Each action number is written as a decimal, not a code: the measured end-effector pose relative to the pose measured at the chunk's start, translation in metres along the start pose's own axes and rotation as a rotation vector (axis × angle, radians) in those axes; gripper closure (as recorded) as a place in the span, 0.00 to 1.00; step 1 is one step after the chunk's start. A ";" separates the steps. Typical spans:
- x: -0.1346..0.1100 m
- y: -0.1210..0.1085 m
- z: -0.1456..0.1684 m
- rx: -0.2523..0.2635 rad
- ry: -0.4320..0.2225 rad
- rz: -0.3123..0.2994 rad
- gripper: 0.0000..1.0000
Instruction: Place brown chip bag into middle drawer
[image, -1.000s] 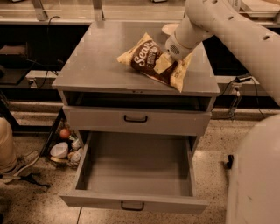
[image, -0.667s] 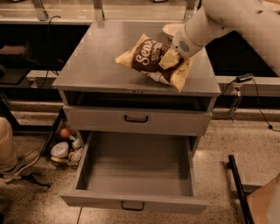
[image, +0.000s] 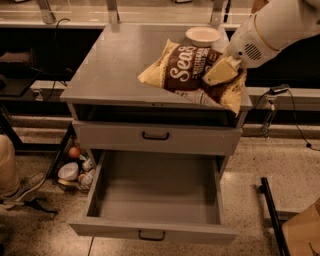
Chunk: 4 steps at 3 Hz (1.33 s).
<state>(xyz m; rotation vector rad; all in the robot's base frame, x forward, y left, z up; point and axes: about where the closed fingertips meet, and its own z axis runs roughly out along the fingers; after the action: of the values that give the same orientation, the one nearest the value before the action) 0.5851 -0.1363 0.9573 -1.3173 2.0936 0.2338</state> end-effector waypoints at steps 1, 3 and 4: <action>0.000 0.000 0.000 0.000 0.000 0.000 1.00; 0.044 0.088 0.073 -0.195 0.006 0.059 1.00; 0.076 0.152 0.127 -0.315 0.038 0.127 1.00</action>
Offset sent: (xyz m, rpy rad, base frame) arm -0.0636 0.0449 -0.1440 0.0344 0.2529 0.1151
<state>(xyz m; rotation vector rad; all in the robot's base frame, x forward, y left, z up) 0.4869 -0.0606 0.7847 -1.3738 2.2409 0.6187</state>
